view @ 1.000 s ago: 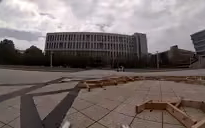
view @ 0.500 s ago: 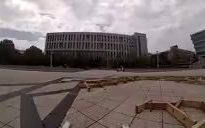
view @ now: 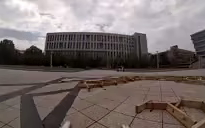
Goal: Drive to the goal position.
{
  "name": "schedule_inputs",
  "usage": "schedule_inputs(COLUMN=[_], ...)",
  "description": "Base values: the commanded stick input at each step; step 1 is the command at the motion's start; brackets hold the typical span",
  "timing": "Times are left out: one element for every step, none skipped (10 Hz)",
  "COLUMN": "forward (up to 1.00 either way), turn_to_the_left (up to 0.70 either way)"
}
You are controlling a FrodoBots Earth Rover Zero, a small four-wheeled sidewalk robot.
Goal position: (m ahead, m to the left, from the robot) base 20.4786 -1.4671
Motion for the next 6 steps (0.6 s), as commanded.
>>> schedule_inputs(forward=[0.06,0.06,0.06,0.06,0.06,0.06], turn_to_the_left=[0.0,0.01,0.01,0.01,0.0,0.0])
